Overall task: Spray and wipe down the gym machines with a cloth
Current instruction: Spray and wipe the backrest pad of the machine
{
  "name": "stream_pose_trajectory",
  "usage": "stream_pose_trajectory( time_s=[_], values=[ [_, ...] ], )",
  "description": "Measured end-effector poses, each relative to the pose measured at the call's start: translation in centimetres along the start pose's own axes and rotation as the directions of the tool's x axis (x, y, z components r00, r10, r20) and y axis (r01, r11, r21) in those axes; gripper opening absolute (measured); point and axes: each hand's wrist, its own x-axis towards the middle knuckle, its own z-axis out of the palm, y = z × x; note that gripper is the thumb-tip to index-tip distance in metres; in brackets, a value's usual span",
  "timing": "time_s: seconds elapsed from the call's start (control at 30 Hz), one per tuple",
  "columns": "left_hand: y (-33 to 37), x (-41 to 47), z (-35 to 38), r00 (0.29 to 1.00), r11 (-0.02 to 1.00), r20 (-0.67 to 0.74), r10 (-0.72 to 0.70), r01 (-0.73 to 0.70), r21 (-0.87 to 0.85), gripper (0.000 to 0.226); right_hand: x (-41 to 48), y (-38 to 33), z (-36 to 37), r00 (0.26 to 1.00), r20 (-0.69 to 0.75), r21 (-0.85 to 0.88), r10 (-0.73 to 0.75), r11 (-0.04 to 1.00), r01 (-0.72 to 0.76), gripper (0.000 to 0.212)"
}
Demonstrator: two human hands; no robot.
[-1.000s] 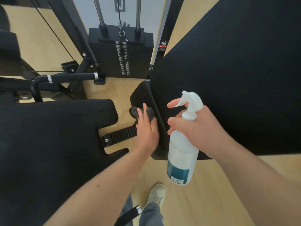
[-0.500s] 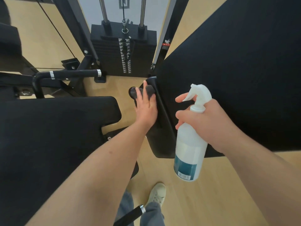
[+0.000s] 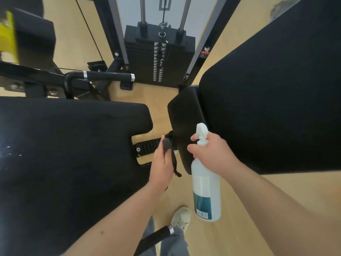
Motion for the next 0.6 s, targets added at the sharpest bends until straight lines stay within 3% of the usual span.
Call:
stream_pose_trajectory(
  time_s=[0.23, 0.4, 0.6],
  values=[
    [2.3, 2.2, -2.6, 0.997, 0.997, -0.073, -0.026, 0.021, -0.075, 0.053, 4.6, -1.3, 4.6, 0.995, -0.098, 0.045, 0.003, 0.999, 0.001, 0.017],
    [2.7, 4.1, -3.8, 0.985, 0.991, -0.166, -0.051, 0.029, -0.132, 0.051, 7.0, -2.0, 7.2, 0.969, -0.238, -0.062, 0.068, 0.994, -0.085, 0.020],
    [2.5, 3.9, -4.6, 0.986, 0.987, -0.145, -0.086, 0.065, -0.145, 0.053, 5.7, 0.1, 8.1, 0.978, -0.194, -0.056, 0.075, 0.995, -0.087, 0.024]
  ],
)
